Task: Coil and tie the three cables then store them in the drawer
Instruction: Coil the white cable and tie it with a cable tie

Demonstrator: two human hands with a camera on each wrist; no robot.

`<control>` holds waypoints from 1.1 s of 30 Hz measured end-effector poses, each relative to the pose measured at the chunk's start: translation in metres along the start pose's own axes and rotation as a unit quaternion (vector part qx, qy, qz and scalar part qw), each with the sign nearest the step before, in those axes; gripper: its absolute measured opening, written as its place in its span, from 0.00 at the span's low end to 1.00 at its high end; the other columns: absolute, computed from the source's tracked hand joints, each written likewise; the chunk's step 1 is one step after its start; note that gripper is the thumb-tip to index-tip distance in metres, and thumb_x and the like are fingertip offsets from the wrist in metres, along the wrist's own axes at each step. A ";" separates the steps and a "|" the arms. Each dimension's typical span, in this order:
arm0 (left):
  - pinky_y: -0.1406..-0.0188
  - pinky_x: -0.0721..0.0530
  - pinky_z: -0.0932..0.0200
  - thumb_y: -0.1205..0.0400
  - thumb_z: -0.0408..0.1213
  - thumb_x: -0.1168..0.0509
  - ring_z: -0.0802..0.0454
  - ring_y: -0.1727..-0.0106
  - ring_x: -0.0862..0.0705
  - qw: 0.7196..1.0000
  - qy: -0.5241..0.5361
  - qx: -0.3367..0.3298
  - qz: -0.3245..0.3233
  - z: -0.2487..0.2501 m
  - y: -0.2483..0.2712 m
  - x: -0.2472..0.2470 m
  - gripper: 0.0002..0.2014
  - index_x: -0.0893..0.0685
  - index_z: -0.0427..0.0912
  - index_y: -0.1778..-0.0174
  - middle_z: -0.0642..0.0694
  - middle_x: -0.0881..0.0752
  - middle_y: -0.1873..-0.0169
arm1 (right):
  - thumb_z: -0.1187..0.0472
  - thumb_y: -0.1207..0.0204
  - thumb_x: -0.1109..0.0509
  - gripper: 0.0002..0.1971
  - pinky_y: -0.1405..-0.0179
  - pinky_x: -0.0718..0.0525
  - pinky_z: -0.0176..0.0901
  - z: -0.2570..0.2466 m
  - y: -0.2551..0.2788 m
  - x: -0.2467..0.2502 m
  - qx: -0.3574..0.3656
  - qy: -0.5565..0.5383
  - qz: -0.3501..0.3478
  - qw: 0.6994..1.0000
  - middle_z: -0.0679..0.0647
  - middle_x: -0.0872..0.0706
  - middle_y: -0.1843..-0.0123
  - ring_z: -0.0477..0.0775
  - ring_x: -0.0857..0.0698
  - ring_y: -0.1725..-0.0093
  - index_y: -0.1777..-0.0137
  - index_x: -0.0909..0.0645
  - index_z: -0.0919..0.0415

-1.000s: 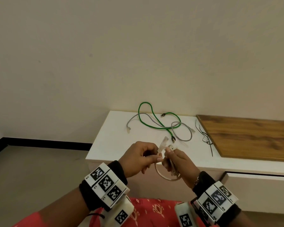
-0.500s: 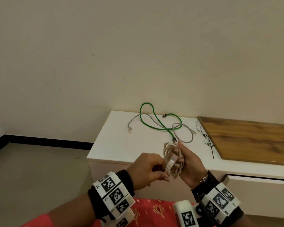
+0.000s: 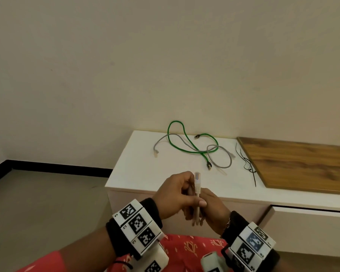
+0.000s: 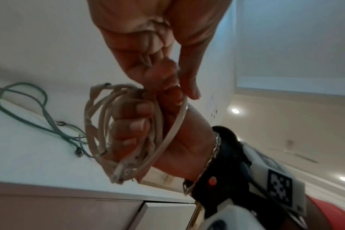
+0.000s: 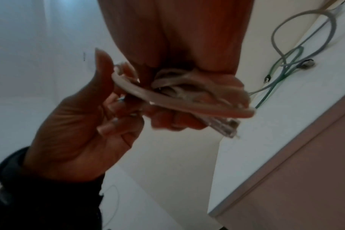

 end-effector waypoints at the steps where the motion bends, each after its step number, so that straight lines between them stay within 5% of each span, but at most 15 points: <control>1: 0.72 0.21 0.63 0.32 0.28 0.24 0.57 0.75 0.20 1.000 -0.012 0.002 0.027 -0.001 -0.001 0.004 0.14 0.25 0.43 0.66 0.51 0.19 0.77 | 0.65 0.20 0.47 0.22 0.84 0.24 0.33 0.002 0.000 -0.002 -0.016 -0.015 -0.009 1.000 0.52 0.18 0.83 0.49 0.21 0.83 0.74 0.22 0.64; 4: 0.63 0.29 0.70 0.40 0.44 0.22 0.67 0.67 0.26 0.990 -0.074 0.002 0.116 -0.006 -0.003 0.018 0.14 0.23 0.51 0.70 0.56 0.23 0.70 | 0.54 0.22 0.43 0.20 0.84 0.26 0.34 0.001 0.003 -0.007 -0.044 -0.073 -0.041 0.996 0.52 0.24 0.86 0.50 0.27 0.87 0.74 0.27 0.63; 6: 0.54 0.26 0.68 0.40 0.49 0.25 0.61 0.58 0.23 0.990 -0.048 0.019 0.130 -0.011 -0.005 0.020 0.13 0.21 0.50 0.68 0.54 0.20 0.65 | 0.41 0.26 0.45 0.25 0.85 0.30 0.34 0.002 0.002 -0.011 -0.076 -0.107 -0.060 0.989 0.51 0.29 0.87 0.49 0.32 0.88 0.76 0.29 0.60; 8: 0.54 0.21 0.66 0.31 0.40 0.25 0.54 0.58 0.19 0.992 0.044 0.049 0.106 -0.014 -0.006 0.017 0.10 0.21 0.44 0.65 0.48 0.18 0.64 | 0.32 0.30 0.54 0.31 0.86 0.33 0.32 0.003 0.002 -0.014 -0.108 -0.142 -0.085 0.980 0.50 0.32 0.88 0.48 0.34 0.89 0.77 0.29 0.59; 11: 0.69 0.19 0.70 0.24 0.32 0.31 0.58 0.71 0.17 0.985 0.121 0.085 0.090 -0.016 -0.007 0.016 0.09 0.25 0.42 0.67 0.47 0.18 0.70 | 0.25 0.34 0.57 0.37 0.86 0.34 0.30 -0.002 0.005 -0.018 -0.117 -0.181 -0.142 0.966 0.48 0.32 0.88 0.46 0.35 0.89 0.76 0.27 0.59; 15: 0.64 0.18 0.64 0.22 0.34 0.33 0.55 0.68 0.19 0.981 0.122 0.086 0.124 -0.021 -0.006 0.015 0.09 0.28 0.44 0.52 0.47 0.21 0.68 | 0.41 0.31 0.34 0.23 0.84 0.32 0.30 -0.009 0.008 -0.016 -0.077 -0.161 -0.135 0.975 0.47 0.34 0.87 0.45 0.35 0.88 0.74 0.26 0.60; 17: 0.59 0.19 0.56 0.22 0.39 0.33 0.50 0.65 0.20 0.983 0.093 0.068 0.142 -0.023 -0.006 0.015 0.11 0.29 0.47 0.49 0.47 0.22 0.66 | 0.44 0.27 0.36 0.23 0.83 0.29 0.32 -0.011 0.007 -0.015 -0.061 -0.145 -0.103 0.982 0.47 0.35 0.88 0.46 0.32 0.88 0.74 0.24 0.62; 20: 0.69 0.22 0.58 0.21 0.42 0.35 0.49 0.70 0.23 0.985 0.019 0.030 0.168 -0.021 -0.005 0.017 0.06 0.26 0.47 0.61 0.51 0.23 0.68 | 0.43 0.27 0.41 0.26 0.83 0.26 0.33 -0.011 0.005 -0.010 -0.041 -0.082 -0.013 0.996 0.46 0.33 0.89 0.47 0.30 0.87 0.73 0.22 0.66; 25: 0.55 0.22 0.57 0.19 0.42 0.38 0.52 0.59 0.22 0.974 -0.043 0.021 0.223 -0.028 -0.004 0.019 0.09 0.26 0.44 0.64 0.50 0.20 0.65 | 0.42 0.37 0.34 0.23 0.85 0.28 0.34 -0.010 0.004 -0.003 0.015 -0.027 0.124 0.992 0.47 0.32 0.89 0.46 0.31 0.89 0.67 0.23 0.66; 30: 0.61 0.25 0.55 0.18 0.51 0.46 0.48 0.65 0.24 0.984 -0.082 -0.014 0.157 -0.029 -0.006 0.012 0.19 0.24 0.38 0.63 0.43 0.21 0.69 | 0.43 0.30 0.38 0.19 0.86 0.32 0.33 -0.012 0.005 0.005 0.053 -0.007 0.176 0.983 0.47 0.31 0.87 0.46 0.34 0.87 0.50 0.27 0.59; 33: 0.60 0.24 0.58 0.29 0.64 0.46 0.52 0.64 0.22 0.989 -0.105 -0.021 0.100 -0.026 -0.007 0.007 0.25 0.21 0.44 0.59 0.47 0.20 0.67 | 0.49 0.20 0.43 0.13 0.81 0.31 0.37 -0.014 0.003 0.016 0.061 -0.019 0.200 0.978 0.54 0.29 0.81 0.50 0.31 0.83 0.47 0.28 0.58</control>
Point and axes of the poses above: each hand's wrist, its own y-axis away from the middle knuckle, its own x-axis out of the back of the hand, z = x × y, the point moved 5 cm from there along -y, towards the middle knuckle
